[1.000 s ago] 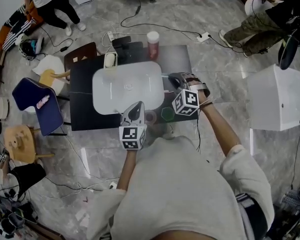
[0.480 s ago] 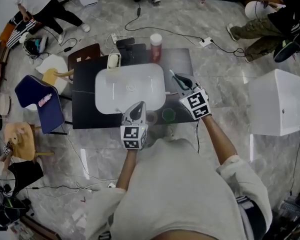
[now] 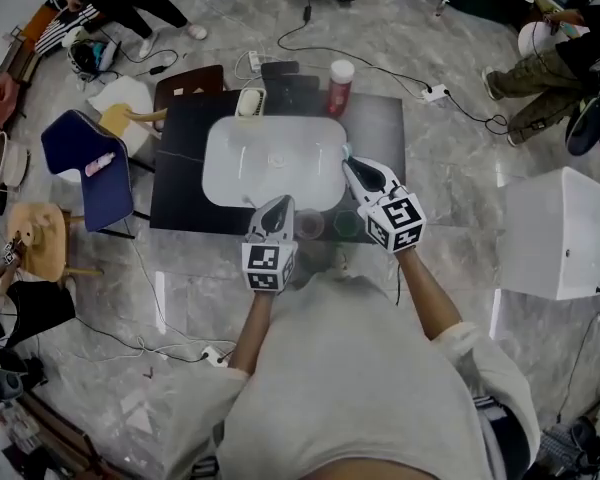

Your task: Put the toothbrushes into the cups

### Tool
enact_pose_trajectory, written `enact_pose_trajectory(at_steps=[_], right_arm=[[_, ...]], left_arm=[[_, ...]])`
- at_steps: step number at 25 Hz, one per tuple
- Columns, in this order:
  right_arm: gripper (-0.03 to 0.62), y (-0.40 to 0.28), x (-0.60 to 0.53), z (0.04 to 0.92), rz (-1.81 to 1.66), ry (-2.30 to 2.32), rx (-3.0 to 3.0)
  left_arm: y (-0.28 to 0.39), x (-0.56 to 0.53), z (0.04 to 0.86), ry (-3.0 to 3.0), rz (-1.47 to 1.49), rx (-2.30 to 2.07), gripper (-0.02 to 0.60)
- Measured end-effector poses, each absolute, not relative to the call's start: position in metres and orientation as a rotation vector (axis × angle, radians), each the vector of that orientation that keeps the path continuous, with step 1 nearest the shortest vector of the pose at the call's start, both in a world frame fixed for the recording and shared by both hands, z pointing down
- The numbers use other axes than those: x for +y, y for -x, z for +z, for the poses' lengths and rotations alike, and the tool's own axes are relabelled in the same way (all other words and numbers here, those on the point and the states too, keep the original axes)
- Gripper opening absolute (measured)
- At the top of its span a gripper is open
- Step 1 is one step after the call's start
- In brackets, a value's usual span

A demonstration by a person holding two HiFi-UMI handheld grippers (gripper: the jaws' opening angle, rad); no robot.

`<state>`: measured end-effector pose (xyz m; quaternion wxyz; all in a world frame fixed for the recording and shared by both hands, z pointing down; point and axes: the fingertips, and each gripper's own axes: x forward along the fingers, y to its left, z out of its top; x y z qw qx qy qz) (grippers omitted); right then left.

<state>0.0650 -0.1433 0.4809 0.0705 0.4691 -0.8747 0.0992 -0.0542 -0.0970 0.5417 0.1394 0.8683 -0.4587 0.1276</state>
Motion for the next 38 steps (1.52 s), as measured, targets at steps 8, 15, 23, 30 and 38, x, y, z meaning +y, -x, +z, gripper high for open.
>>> enact_pose_trajectory(at_steps=[8,15,23,30,38], right_arm=[[0.035,-0.009,-0.13,0.49,0.345,-1.225,-2.727],[0.035,0.033,-0.123,0.502,0.372,-1.068,-2.771],[0.035,0.056,-0.115,0.531,0.422,-0.971,-2.749],[0.035,0.059,-0.105,0.554,0.44,-0.952,-2.712],[0.035,0.059,-0.1,0.572,0.44,-0.948,-2.673]], left_arm=[[0.077,-0.089,0.544,-2.443,0.359,-1.423,0.026],[0.099,-0.082,0.547,-2.377,0.347,-1.506,0.026],[0.116,-0.075,0.551,-2.321,0.35,-1.56,0.026],[0.118,-0.072,0.557,-2.303,0.35,-1.555,0.026],[0.118,-0.076,0.562,-2.3,0.341,-1.544,0.026]])
